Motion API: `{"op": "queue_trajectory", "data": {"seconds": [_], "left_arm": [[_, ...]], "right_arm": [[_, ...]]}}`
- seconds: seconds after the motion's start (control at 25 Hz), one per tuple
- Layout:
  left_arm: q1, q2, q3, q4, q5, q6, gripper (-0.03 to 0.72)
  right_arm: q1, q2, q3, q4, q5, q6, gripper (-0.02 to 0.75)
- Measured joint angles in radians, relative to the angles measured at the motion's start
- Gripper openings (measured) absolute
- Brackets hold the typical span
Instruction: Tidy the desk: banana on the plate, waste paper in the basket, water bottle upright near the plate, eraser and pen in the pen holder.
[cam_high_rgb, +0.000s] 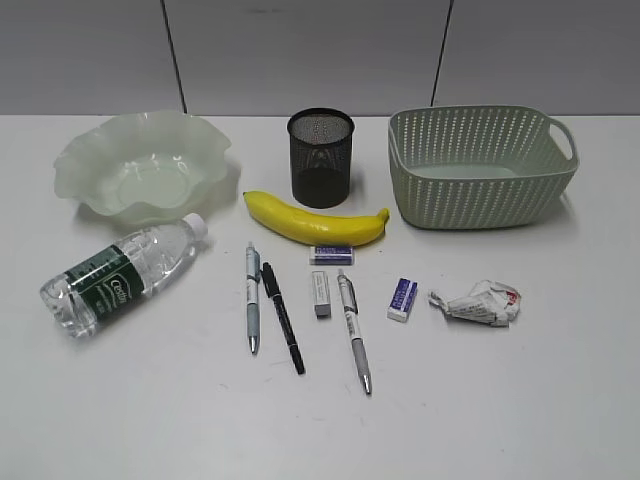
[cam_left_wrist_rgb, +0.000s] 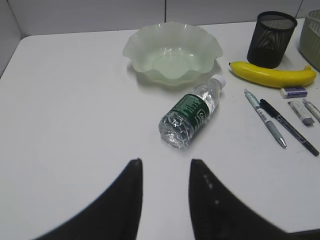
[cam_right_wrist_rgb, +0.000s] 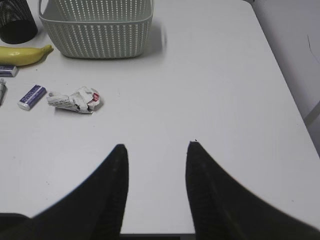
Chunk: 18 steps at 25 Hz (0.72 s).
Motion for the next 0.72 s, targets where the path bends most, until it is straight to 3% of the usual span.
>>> {"op": "queue_trajectory", "data": {"seconds": [0.72], "left_arm": [[0.0, 0.0, 0.0, 0.0, 0.0, 0.0, 0.237]], "right_arm": [[0.0, 0.0, 0.0, 0.0, 0.0, 0.0, 0.318]]}}
